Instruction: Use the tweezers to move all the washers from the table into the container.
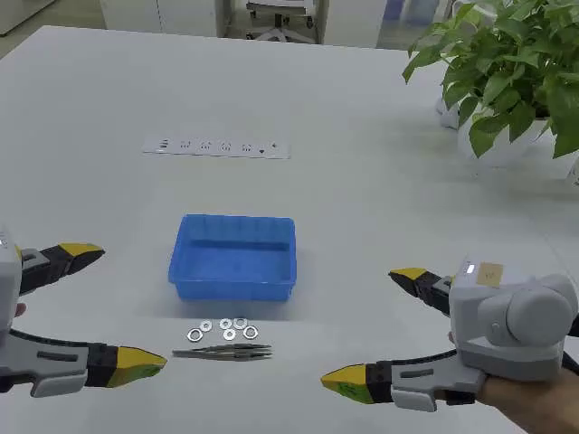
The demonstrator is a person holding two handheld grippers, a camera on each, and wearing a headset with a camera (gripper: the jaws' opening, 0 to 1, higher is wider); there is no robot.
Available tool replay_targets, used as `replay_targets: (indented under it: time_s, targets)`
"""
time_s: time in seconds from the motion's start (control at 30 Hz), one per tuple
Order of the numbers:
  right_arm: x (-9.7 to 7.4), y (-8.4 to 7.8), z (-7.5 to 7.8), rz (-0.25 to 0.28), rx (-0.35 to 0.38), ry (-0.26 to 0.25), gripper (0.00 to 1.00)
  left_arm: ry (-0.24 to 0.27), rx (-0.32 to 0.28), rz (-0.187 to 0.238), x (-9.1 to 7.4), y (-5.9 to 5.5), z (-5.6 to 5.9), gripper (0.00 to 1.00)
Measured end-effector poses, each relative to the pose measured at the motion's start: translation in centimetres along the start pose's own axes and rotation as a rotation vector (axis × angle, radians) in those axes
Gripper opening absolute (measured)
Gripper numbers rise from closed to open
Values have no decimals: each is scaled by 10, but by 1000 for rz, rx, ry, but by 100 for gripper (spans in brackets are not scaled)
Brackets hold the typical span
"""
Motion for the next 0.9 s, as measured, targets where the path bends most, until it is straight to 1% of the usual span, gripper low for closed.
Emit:
replay_targets:
  time_s: [0.73,0.9]
  targets:
    - [0,1,0,2,-2,-3,100,1,4,9,0,2,-1,100]
    - [0,1,0,5,-2,-3,100,-2,2,5,0,2,0,100]
Point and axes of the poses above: the centre of the closed fingertips' face, and the gripper's own axes: x roughly forward along the fingers, z roughly to its right, y roughly out of its top, the point moved 5 cm from there along -x, roughly backward along the fingers
